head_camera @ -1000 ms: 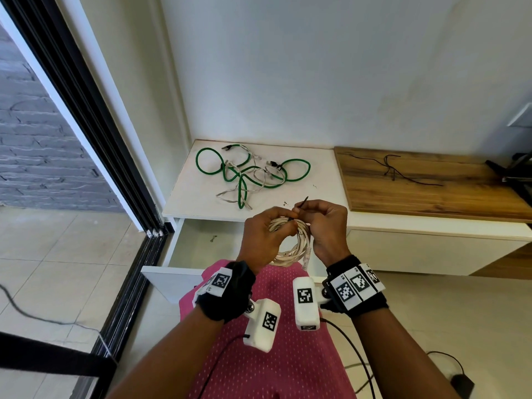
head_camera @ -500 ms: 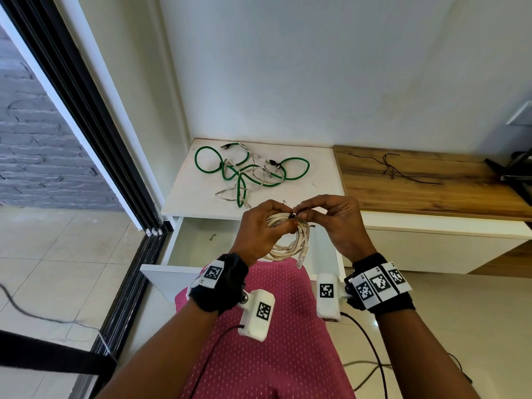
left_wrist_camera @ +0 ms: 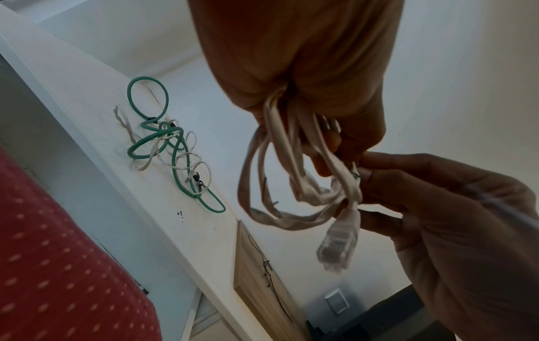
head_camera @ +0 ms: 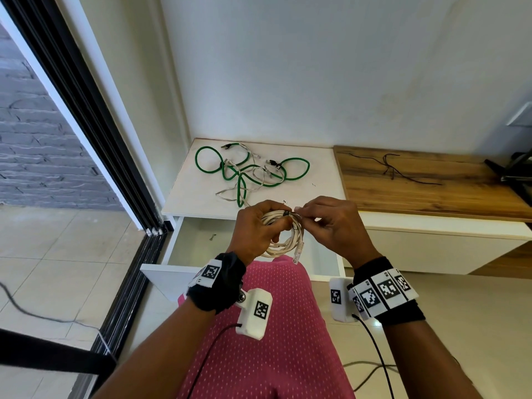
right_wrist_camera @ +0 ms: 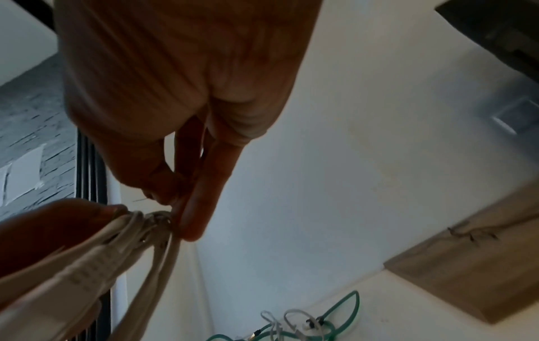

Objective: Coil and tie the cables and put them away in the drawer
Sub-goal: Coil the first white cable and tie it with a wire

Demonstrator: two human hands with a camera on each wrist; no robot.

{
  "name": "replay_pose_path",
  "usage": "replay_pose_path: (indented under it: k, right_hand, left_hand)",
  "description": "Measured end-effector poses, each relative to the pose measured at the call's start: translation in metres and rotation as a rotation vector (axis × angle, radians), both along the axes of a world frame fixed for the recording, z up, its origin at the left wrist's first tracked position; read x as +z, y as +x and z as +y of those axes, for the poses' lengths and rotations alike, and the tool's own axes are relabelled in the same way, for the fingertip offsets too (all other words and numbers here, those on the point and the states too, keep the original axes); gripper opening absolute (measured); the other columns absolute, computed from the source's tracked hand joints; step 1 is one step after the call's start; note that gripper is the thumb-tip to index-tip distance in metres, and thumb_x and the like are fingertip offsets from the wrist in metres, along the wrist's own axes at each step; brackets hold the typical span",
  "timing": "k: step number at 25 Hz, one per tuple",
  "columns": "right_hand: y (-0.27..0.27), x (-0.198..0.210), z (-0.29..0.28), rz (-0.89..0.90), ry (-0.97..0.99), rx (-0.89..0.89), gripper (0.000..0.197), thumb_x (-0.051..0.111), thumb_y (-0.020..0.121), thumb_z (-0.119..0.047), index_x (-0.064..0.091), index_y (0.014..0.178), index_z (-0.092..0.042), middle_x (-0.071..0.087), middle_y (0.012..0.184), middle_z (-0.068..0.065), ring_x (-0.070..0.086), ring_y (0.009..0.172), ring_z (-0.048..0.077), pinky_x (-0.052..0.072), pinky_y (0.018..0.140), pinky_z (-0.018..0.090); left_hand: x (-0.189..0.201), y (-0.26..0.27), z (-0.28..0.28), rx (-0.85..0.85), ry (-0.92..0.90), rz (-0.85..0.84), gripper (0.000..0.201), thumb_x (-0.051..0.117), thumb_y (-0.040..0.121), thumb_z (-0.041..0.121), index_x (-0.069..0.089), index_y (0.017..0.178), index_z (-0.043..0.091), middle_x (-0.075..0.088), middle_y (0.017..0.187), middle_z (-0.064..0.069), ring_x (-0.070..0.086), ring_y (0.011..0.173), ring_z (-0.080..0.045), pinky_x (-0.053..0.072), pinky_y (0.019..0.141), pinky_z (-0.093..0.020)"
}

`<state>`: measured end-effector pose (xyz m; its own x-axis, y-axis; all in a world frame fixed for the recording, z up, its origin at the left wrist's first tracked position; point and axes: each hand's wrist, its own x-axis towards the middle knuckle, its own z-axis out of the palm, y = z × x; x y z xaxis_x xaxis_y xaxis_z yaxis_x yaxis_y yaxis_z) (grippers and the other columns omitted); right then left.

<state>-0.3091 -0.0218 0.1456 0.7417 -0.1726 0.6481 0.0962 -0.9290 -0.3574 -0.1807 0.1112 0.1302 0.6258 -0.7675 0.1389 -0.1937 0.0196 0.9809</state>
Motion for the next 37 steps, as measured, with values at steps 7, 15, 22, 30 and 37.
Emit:
replay_pose_path:
  k: [7,15,22,30,37]
  right_hand:
    - [0.001,0.001,0.006,0.104,-0.17,-0.053,0.02,0.064,0.079,-0.011,0.074,0.093,0.001,0.069,0.081,0.013,0.065,0.062,0.021,0.055,0.054,0.027]
    - [0.006,0.01,0.01,0.175,-0.236,-0.042,0.019,0.071,0.071,0.005,0.073,0.09,0.004,0.068,0.078,0.018,0.066,0.06,0.028,0.057,0.054,0.031]
    - [0.007,0.015,0.005,0.19,0.102,-0.055,0.011,0.069,0.079,0.0,0.071,0.09,-0.003,0.073,0.076,0.009,0.067,0.062,0.017,0.058,0.06,0.034]
    - [0.01,0.021,0.009,0.304,0.403,-0.137,0.029,0.071,0.081,-0.003,0.048,0.091,-0.018,0.072,0.075,0.004,0.063,0.058,-0.003,0.049,0.061,0.008]
    - [0.002,-0.002,0.013,0.007,1.182,0.023,0.022,0.068,0.075,0.012,0.064,0.095,0.004,0.072,0.086,0.017,0.07,0.079,0.027,0.059,0.072,0.037]
  left_hand:
    - [0.001,0.001,0.001,-0.007,0.017,-0.006,0.015,0.072,0.081,0.007,0.07,0.095,0.01,0.069,0.076,-0.013,0.053,0.05,-0.013,0.049,0.05,-0.023]
    - [0.0,0.001,0.002,-0.024,0.037,-0.04,0.014,0.072,0.082,0.011,0.069,0.095,0.015,0.07,0.077,-0.01,0.056,0.051,-0.011,0.05,0.053,-0.022]
    - [0.0,0.0,0.002,-0.073,0.073,-0.103,0.019,0.074,0.081,0.013,0.07,0.099,0.013,0.069,0.079,-0.002,0.058,0.051,-0.008,0.054,0.055,-0.024]
    - [0.0,-0.001,0.005,-0.107,0.093,-0.126,0.019,0.076,0.08,0.014,0.068,0.097,0.015,0.068,0.081,0.003,0.062,0.054,-0.009,0.056,0.056,-0.023]
    - [0.0,0.0,0.007,-0.071,0.026,-0.065,0.02,0.077,0.079,0.014,0.068,0.097,0.01,0.071,0.081,-0.008,0.063,0.054,-0.017,0.056,0.056,-0.027]
